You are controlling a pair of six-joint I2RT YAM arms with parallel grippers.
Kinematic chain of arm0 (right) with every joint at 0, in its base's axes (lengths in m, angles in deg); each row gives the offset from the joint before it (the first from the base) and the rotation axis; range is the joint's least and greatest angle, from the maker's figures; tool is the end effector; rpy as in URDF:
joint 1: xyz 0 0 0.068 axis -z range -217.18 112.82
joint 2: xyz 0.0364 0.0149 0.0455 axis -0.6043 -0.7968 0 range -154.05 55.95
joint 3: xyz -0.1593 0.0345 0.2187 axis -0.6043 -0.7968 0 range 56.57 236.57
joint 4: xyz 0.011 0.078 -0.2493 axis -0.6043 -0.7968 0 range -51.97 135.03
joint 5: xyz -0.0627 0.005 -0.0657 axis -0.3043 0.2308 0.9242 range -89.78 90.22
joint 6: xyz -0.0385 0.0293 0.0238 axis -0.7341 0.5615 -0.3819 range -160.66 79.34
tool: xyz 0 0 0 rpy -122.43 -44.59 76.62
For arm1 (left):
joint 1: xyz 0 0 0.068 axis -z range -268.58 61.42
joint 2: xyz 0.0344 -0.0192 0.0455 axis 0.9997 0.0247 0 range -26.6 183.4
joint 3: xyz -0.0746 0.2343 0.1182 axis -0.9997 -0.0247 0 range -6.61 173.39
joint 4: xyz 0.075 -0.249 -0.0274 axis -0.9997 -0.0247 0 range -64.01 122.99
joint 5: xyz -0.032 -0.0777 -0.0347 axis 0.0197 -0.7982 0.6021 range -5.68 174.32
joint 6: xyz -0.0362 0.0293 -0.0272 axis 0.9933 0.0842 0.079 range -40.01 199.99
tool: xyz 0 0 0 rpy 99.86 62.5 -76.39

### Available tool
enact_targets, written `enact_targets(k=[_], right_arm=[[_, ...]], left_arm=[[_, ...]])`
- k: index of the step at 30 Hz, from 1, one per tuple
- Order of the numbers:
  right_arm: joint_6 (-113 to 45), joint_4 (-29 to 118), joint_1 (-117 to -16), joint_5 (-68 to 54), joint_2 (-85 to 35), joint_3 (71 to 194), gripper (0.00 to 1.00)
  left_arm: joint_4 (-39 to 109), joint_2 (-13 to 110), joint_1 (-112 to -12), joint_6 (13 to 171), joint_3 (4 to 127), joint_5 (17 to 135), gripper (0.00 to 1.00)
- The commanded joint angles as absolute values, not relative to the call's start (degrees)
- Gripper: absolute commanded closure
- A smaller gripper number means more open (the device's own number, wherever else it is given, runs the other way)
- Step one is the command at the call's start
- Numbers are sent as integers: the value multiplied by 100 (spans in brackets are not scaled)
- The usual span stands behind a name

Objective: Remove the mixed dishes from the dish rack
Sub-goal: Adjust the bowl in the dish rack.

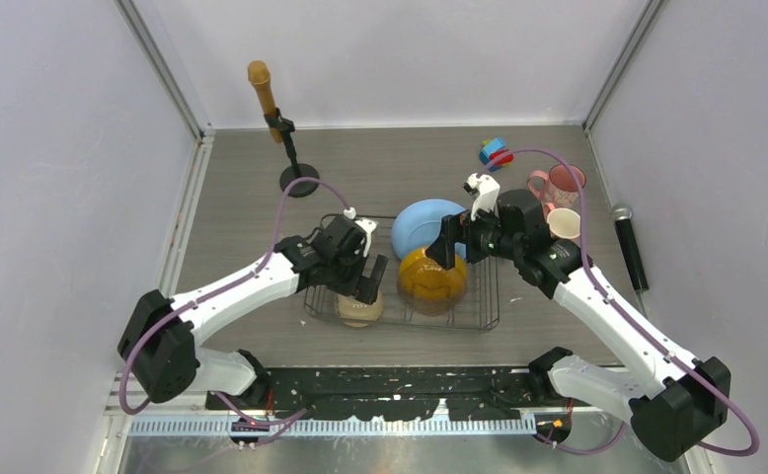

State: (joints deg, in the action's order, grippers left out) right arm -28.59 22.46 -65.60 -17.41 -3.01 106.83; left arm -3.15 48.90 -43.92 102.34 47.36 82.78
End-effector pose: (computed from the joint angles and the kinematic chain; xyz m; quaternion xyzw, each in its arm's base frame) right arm 0.1950 0.1177 0.3059 -0.1969 0.8418 0.2930 0.4084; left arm 0.1861 -0.1852 0.2423 0.1896 0.9415 -0.1644 0.2250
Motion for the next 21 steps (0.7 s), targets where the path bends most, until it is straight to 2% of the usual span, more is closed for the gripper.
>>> enact_targets(k=[1,7,21], right_arm=[[-3058,2539,-6599,-1524,-62,10680,0],[-3106,2577,-6595,-1364,-29,10612,0],[-3135,2641,-6595,-1033,71,10536,0]], left_arm=[[-761,5152,-4221,10548,4976,8805,0],[-1052,5597,-3875,10635,5307,9196,0],[-1018,6413,-3348,11166,5480,9300,0]])
